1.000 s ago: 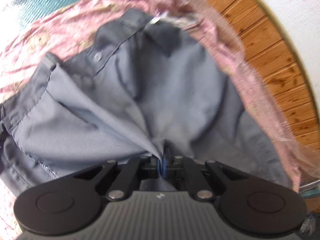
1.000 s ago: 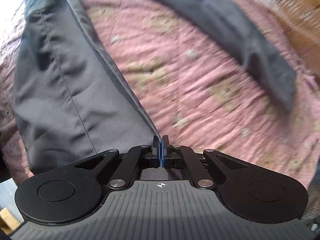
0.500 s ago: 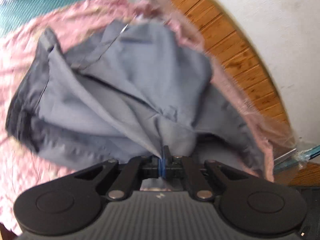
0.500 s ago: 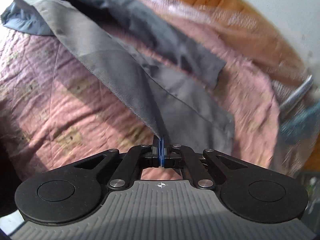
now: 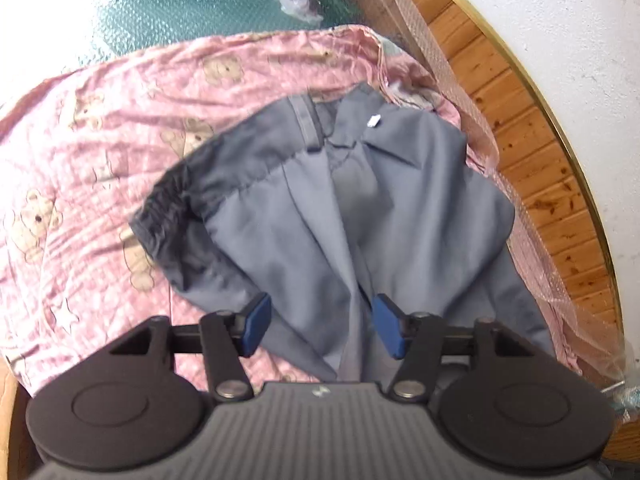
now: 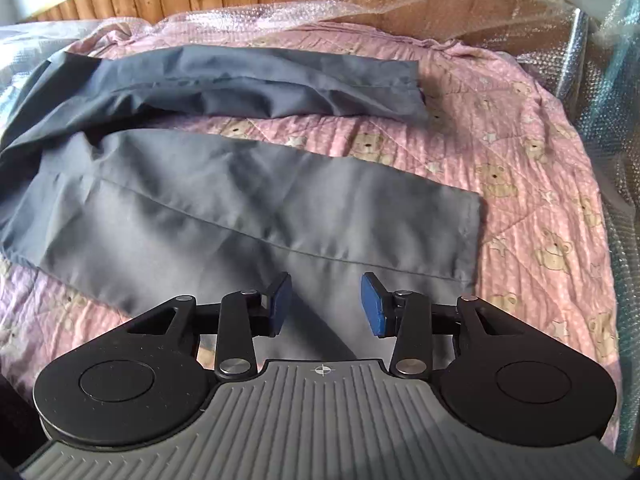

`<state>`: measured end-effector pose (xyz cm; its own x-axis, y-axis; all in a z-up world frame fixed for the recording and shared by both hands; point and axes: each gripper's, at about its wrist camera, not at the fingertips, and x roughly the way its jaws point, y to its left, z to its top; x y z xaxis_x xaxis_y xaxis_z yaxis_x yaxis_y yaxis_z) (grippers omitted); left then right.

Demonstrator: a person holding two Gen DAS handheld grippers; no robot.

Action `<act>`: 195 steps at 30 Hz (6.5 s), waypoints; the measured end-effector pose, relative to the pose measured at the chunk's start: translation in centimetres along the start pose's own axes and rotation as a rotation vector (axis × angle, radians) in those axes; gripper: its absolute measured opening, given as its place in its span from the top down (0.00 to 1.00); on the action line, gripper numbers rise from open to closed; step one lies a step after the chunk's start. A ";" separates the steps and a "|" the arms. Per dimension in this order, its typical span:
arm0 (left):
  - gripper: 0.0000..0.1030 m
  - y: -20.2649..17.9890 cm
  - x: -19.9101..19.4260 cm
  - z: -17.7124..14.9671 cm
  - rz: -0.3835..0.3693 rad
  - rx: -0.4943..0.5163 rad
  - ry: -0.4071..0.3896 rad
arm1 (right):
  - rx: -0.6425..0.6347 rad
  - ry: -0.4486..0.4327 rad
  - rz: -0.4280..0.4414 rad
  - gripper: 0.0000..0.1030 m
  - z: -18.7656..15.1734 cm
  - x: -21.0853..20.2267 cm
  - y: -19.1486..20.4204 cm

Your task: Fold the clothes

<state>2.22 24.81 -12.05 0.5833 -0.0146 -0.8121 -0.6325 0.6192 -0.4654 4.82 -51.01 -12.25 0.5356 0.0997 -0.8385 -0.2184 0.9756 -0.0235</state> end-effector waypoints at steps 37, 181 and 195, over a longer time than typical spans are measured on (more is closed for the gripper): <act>0.89 11.2 8.5 7.1 0.079 -0.022 0.055 | 1.094 -0.297 -0.194 0.30 -13.4 0.9 -4.4; 1.00 8.1 3.3 7.4 -0.023 0.083 -0.072 | 1.033 -0.101 -0.125 0.51 -4.2 5.1 1.6; 0.37 11.5 4.1 3.4 -0.121 -0.196 0.000 | 1.198 -0.229 0.041 0.41 -5.7 7.8 -4.1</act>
<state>-0.96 34.58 -19.50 0.6607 -0.0794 -0.7464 -0.6448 0.4489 -0.6186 5.26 -55.36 -21.76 0.7039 0.0488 -0.7086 0.5868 0.5222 0.6189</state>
